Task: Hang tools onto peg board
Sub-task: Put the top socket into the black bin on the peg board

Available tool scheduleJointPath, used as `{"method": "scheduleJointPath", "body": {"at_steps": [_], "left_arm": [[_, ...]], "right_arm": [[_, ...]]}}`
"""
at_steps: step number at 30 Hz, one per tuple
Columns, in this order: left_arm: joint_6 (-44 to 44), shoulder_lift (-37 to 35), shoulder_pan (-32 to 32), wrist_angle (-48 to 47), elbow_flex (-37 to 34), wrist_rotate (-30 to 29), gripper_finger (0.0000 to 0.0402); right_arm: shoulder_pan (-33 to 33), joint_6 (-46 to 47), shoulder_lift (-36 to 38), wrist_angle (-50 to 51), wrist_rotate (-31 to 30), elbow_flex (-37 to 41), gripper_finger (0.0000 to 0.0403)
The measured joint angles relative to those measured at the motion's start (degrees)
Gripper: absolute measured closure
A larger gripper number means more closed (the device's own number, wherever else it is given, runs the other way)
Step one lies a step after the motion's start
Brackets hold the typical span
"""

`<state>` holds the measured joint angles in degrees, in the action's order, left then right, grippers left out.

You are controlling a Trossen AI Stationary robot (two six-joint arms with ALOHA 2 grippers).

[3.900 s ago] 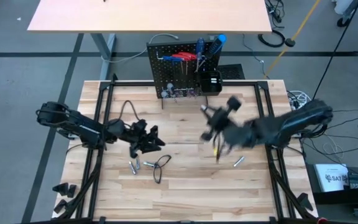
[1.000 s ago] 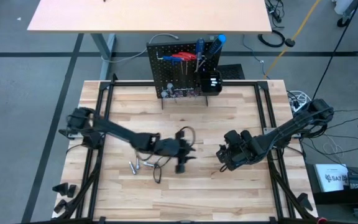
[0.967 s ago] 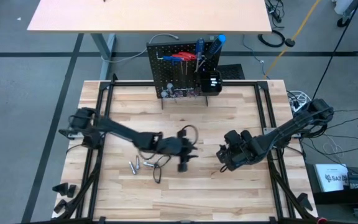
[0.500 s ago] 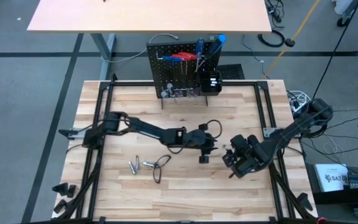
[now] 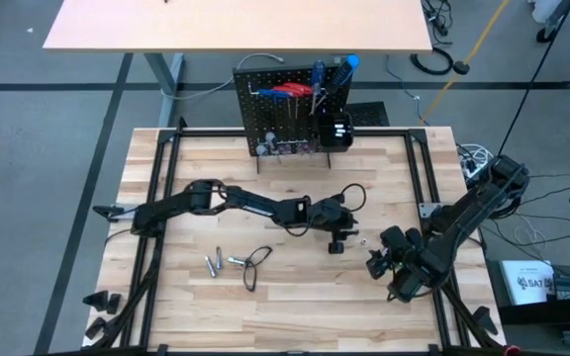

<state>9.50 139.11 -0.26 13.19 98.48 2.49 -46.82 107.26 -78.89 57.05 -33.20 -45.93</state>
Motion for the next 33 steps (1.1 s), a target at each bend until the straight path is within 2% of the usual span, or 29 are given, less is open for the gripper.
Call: {"method": "scheduleJointPath", "body": {"at_steps": [8, 33], "left_arm": [[0.29, 3.99, 0.16, -0.28, 4.22, 1.96, 0.0249], [0.46, 4.77, 0.99, -1.77, 4.22, 4.62, 0.0249]], "right_arm": [[-2.37, 2.97, -0.36, 0.15, -2.05, -0.02, 0.0179], [-2.78, 3.13, -0.39, 0.07, -3.2, -0.02, 0.0179]]}}
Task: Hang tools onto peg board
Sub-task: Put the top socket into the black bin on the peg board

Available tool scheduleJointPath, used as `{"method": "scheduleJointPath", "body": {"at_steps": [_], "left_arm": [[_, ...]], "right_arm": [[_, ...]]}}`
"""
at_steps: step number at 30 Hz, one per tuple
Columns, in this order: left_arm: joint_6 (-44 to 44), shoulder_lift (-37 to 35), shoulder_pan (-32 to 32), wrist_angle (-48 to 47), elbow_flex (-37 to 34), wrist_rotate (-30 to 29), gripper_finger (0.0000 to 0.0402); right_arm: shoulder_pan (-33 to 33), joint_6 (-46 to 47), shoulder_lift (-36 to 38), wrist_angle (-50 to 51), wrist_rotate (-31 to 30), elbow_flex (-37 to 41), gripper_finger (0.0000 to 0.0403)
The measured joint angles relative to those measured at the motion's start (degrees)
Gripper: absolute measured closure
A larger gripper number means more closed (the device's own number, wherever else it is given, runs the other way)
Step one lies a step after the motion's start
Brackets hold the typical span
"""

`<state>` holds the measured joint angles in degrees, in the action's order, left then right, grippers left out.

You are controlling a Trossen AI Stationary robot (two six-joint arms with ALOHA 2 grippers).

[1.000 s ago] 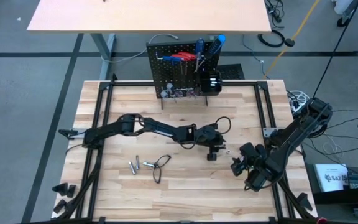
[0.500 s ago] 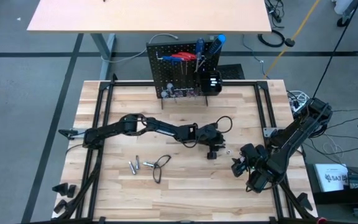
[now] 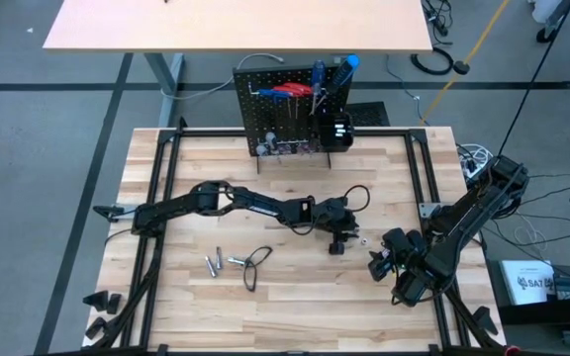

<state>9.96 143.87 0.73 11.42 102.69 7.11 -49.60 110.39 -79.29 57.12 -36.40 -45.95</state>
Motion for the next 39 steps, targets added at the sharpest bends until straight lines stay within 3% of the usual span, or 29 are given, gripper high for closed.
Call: {"method": "scheduleJointPath", "body": {"at_steps": [10, 19, 25, 33, 39], "left_arm": [[-0.02, 0.0, -0.07, 0.03, -0.02, -0.04, 0.0255], [-0.05, 0.02, 0.0, 0.17, -0.02, -0.23, 0.035], [-0.44, -0.45, -0.04, -0.66, -0.05, -1.39, 0.0356], [-0.13, -10.35, -0.31, -12.77, -0.37, 1.07, 0.0356], [2.9, -23.05, -2.07, -14.24, -6.79, 4.45, 0.0356]], "right_arm": [[0.02, 0.0, 0.0, -0.06, -1.51, 0.0, 0.0179], [0.02, 0.0, 0.0, -0.04, -1.58, 0.0, 0.0179], [0.02, -0.02, 0.0, -0.03, -1.58, 0.0, 0.0179], [-1.07, -2.09, 0.0, -0.02, -6.99, -0.02, 0.0179], [-1.51, -4.83, 0.02, -0.44, -9.01, -0.04, 0.0179]]}}
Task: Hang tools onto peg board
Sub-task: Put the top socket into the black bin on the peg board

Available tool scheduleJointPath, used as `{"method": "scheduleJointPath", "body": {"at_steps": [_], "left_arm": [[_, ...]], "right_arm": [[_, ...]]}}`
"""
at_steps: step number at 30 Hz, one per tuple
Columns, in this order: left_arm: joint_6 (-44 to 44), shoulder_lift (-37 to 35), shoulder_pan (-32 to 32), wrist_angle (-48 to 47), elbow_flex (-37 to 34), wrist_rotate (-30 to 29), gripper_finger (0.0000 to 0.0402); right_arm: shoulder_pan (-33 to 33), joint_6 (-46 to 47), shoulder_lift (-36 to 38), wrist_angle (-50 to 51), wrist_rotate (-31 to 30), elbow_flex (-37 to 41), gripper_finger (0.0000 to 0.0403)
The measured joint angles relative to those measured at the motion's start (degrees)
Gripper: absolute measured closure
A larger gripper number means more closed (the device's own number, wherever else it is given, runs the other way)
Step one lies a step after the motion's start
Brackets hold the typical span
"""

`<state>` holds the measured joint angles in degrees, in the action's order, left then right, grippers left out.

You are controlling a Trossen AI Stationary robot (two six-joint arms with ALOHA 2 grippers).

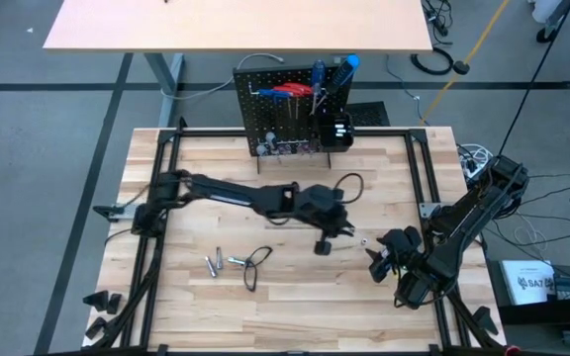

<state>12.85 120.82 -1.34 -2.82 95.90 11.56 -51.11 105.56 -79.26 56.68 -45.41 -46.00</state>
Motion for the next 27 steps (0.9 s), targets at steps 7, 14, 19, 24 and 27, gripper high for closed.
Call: {"method": "scheduleJointPath", "body": {"at_steps": [7, 14, 19, 24, 27], "left_arm": [[-2.27, -18.74, -2.63, 4.5, -17.42, -1.1, 0.0356], [-13.06, -36.52, -6.33, 30.06, -42.55, -3.84, 0.0356], [-26.56, -40.3, -7.94, 61.77, -60.26, -6.59, 0.0356], [-39.66, -38.7, -8.68, 83.16, -71.09, -15.37, 0.0356], [-43.05, -37.34, -10.15, 88.61, -73.81, -20.47, 0.0356]], "right_arm": [[0.0, -6.49, 0.0, -5.75, -10.93, 0.0, 0.0179], [2.2, -22.43, -0.06, -23.93, -30.21, 0.0, 0.0179], [7.22, -48.28, -3.05, -44.77, -30.94, 0.0, 0.0179], [14.09, -82.56, -9.34, -73.2, -24.27, 0.0, 0.0179], [18.07, -105.05, -13.44, -94.61, -13.51, -0.36, 0.0179]]}}
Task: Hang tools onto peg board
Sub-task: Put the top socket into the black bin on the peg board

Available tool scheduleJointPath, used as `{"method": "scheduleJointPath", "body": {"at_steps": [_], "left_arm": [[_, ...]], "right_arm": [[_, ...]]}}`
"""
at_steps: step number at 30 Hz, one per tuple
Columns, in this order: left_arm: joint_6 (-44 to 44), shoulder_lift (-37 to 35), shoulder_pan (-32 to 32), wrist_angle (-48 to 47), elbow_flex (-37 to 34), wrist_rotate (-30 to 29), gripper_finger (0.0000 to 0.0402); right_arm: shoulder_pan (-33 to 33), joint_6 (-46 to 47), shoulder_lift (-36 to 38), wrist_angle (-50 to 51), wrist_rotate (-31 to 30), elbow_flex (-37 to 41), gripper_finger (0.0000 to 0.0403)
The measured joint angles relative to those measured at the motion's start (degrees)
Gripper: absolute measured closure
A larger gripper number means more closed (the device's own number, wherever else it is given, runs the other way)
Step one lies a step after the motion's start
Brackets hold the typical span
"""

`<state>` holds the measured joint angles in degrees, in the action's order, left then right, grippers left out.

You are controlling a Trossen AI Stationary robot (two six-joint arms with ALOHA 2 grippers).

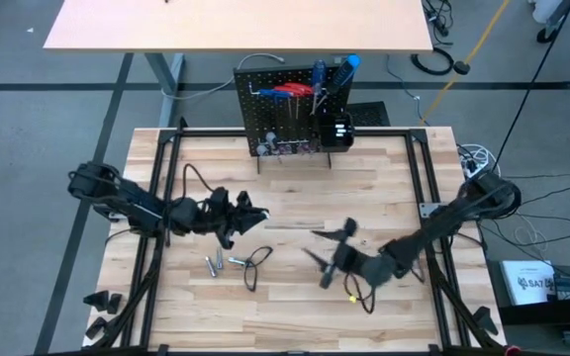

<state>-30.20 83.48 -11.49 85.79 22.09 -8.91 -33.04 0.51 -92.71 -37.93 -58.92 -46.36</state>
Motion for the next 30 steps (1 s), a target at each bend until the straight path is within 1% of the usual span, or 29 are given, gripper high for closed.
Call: {"method": "scheduleJointPath", "body": {"at_steps": [1, 2, 4, 5, 7, 9, 11, 12, 16, 19, 25, 30], "left_arm": [[-0.55, 0.4, -0.65, 0.55, -0.13, -1.32, 0.0356], [-0.79, 0.68, -1.32, 0.8, -0.12, -2.24, 0.0356], [-0.44, 0.8, -2.65, 0.48, -0.11, -3.37, 0.0356], [-0.07, 1.01, -3.23, 0.48, -0.02, -4.02, 0.0356], [1.41, 1.21, -4.55, 0.58, 0.04, -5.37, 0.0356], [2.49, 1.17, -5.5, 1.97, 0.04, -6.47, 0.0356], [3.34, 1.16, -5.93, 2.6, 0.04, -6.68, 0.0353], [3.56, 1.16, -6.08, 2.52, 0.04, -6.68, 0.0352], [3.58, 1.18, -6.27, 2.97, 0.04, -5.06, 0.035], [3.57, 1.18, -6.29, 2.95, 0.04, -3.35, 0.0349], [3.5, 1.18, -6.33, 3.91, 0.08, -0.14, 0.0347], [3.15, 1.18, -6.68, 3.84, 0.08, 0.11, 0.0347]], "right_arm": [[0.95, -7.01, -1.57, -6.44, 2.22, -0.82, 0.0179], [1.71, -13.92, -3.21, -11.81, 3.05, -2.09, 0.0179], [2.72, -27.82, -6.19, -18.95, 3.45, -5.94, 0.0179], [3.17, -33.68, -7.65, -20.32, 3.37, -8.28, 0.0179], [4.07, -42.17, -10.53, -20.21, 3.46, -13.55, 0.0179], [4.98, -46.55, -13.57, -19.08, 1.84, -19.22, 0.0179], [5.76, -49.55, -16.41, -17.14, 0.11, -24.13, 0.0179], [6.03, -50.55, -17.57, -15.58, 0.3, -26.14, 0.0179], [6.61, -50.9, -21.56, -10.8, 0.43, -32.26, 0.0179], [6.87, -50.9, -22.67, -10.39, -0.45, -33.82, 0.0179], [7.36, -51.48, -22.69, -11.21, -3.78, -33.82, 0.0179], [7.51, -52.17, -22.69, -11.17, -2.82, -33.82, 0.0179]]}}
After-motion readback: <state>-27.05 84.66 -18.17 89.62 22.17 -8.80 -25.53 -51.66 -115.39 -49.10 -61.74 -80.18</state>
